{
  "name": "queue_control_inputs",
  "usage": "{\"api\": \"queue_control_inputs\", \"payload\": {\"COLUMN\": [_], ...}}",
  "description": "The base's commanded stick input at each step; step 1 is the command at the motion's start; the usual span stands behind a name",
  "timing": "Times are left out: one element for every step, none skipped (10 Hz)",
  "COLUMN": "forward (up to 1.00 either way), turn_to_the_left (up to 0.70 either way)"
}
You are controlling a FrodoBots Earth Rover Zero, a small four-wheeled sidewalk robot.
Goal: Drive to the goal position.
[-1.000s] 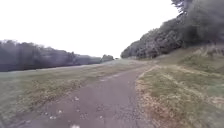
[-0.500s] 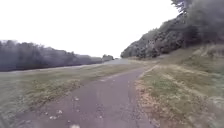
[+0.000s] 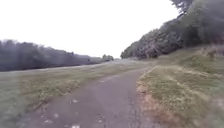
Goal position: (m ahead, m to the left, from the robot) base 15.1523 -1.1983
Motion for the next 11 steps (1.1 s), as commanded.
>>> {"api": "queue_control_inputs", "payload": {"forward": [0.6, 0.6, 0.6, 0.6, 0.6, 0.6, 0.6, 0.6, 0.6, 0.6, 0.6], "turn_to_the_left": [0.01, 0.01, 0.01, 0.01, 0.01, 0.01, 0.01, 0.01, -0.07, -0.14, -0.14]}}
